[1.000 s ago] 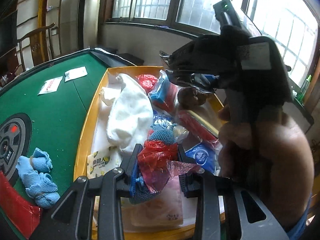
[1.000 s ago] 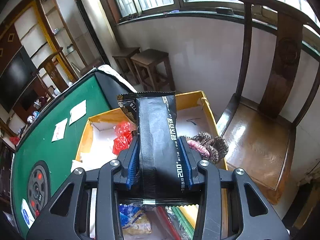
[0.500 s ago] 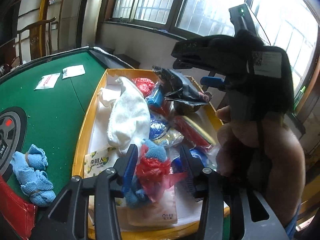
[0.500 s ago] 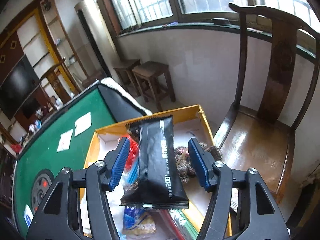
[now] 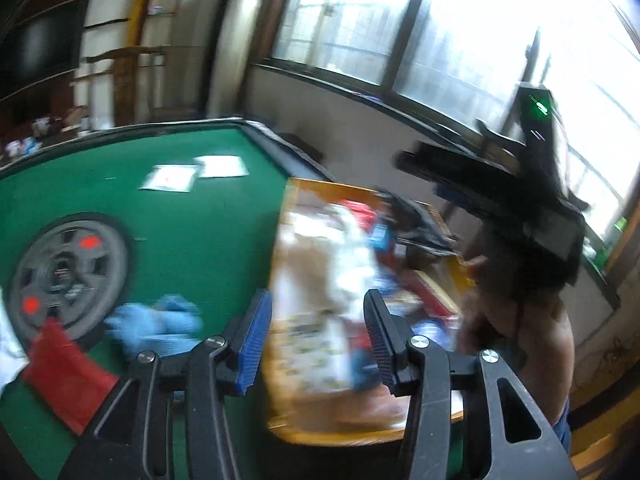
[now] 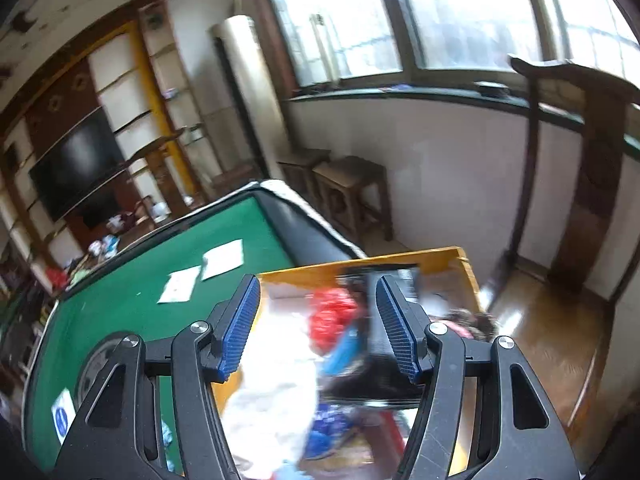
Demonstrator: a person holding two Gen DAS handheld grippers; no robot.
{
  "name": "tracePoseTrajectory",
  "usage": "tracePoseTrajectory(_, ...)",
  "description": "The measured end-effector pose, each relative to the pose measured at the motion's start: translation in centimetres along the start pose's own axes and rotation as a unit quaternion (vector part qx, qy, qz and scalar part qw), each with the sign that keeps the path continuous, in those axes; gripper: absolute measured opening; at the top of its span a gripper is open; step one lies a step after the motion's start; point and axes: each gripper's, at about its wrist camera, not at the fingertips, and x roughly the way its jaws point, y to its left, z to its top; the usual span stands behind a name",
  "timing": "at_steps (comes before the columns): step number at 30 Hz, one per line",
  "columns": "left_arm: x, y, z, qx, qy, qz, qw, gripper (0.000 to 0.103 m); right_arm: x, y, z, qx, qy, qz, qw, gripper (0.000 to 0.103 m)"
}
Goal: Organize soft objects
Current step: 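Open both tools to drop the red bundle and black pack into the tray, then move both tools back to the items on the table, then grasp the Deeyeo wipes pack with the left tool while the right tool grasps the light-blue cloth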
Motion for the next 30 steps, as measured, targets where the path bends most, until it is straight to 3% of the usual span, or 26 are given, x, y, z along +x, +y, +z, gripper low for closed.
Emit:
tracePoseTrajectory(2, -1.4, 2.4, 0.1, -0.016, -0.011, 0.018, 0.9996, 0.049, 0.0, 1.0, -0.3, -0.017, 0.003, 0.02, 1.0, 0.061)
tracePoseTrajectory(5, -4.0, 7.4, 0.1, -0.054, -0.024, 0.081, 0.995, 0.056, 0.3, 2.8, -1.2, -0.026, 0.027, 0.08, 0.996, 0.061)
tracePoseTrajectory(9, -6.7, 14.7, -0.6, -0.141, -0.029, 0.144, 0.9791, 0.061, 0.6, 6.0, -2.7, -0.061, 0.058, 0.142, 0.986, 0.061)
tracePoseTrajectory(12, -8.2, 21.4, -1.7, -0.225, -0.008, 0.209, 0.9517, 0.062, 0.7, 7.9, -3.9, -0.083, 0.074, 0.17, 0.979, 0.061)
tracePoseTrajectory(16, -8.1, 27.8, -3.5, -0.33, 0.016, 0.225, 0.9166, 0.062, 0.7, 8.8, -4.7, -0.11, 0.074, 0.166, 0.977, 0.061)
tracePoseTrajectory(18, -7.1, 29.0, -3.8, -0.344, 0.034, 0.234, 0.909, 0.062, 0.8, 8.8, -5.0, -0.11, 0.078, 0.168, 0.976, 0.061)
tracePoseTrajectory(20, -6.0, 29.3, -4.0, -0.344, 0.047, 0.241, 0.9064, 0.062, 0.8, 8.5, -4.9, -0.105, 0.08, 0.171, 0.976, 0.061)
tracePoseTrajectory(25, -3.7, 29.5, -3.5, -0.331, 0.069, 0.292, 0.8946, 0.065, 0.9, 8.6, -4.7, -0.094, 0.086, 0.188, 0.974, 0.061)
tracePoseTrajectory(30, -0.9, 29.4, -3.2, -0.287, 0.081, 0.326, 0.897, 0.081, 1.1, 10.5, -5.5, -0.129, 0.104, 0.201, 0.965, 0.061)
